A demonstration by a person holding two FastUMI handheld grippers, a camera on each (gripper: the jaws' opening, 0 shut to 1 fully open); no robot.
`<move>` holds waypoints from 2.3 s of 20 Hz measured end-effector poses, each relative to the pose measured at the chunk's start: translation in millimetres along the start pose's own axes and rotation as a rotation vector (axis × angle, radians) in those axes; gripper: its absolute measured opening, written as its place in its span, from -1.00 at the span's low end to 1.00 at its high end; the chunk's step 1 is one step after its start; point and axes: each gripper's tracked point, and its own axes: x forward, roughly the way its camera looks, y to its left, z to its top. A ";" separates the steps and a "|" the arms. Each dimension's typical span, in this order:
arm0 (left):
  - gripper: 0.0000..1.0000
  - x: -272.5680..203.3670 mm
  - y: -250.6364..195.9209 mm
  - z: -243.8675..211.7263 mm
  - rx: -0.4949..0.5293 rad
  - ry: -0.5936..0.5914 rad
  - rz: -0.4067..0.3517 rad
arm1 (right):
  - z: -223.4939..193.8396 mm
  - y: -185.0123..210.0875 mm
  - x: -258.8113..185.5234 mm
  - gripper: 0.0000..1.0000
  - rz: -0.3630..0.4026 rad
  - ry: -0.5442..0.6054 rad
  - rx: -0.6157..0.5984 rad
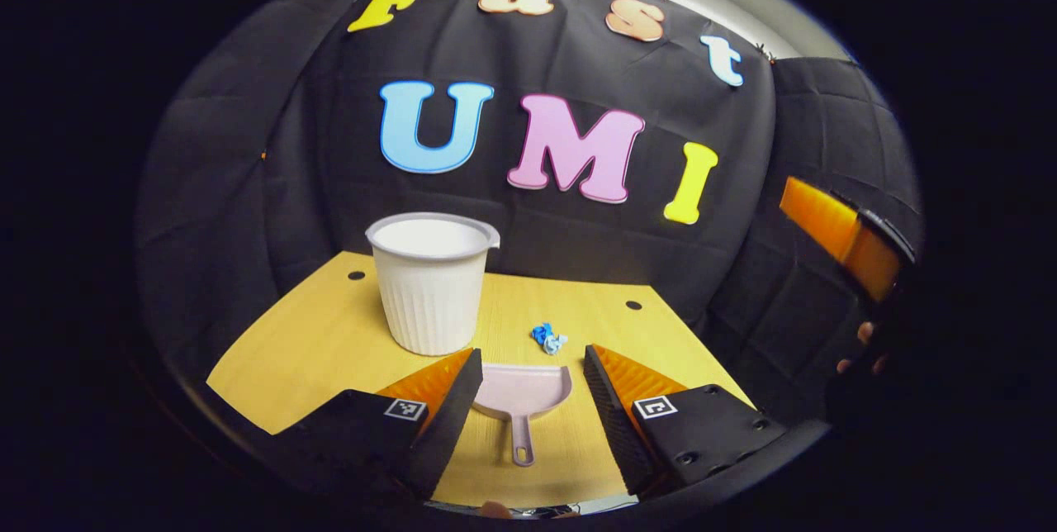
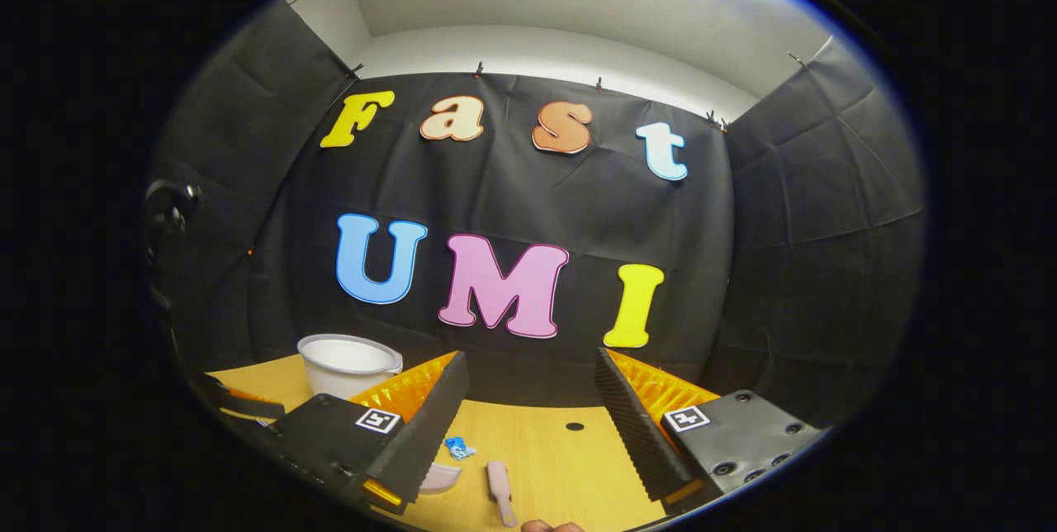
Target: Pick up the small broom and dustpan from the desktop, sweep the trash into the dustpan with the broom, and then empty the trash into the garbage bin.
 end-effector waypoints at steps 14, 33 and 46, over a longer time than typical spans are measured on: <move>0.53 143.6 20.4 -160.4 -0.054 0.792 0.218 | -141.0 -28.7 65.6 0.94 0.216 0.198 0.035; -0.41 177.2 23.4 -183.1 -0.095 1.059 0.096 | -216.9 -21.9 61.1 0.99 0.136 0.533 0.065; -0.40 144.9 66.6 -193.9 0.105 0.955 -0.154 | -385.3 43.8 -13.7 1.00 0.017 1.414 0.175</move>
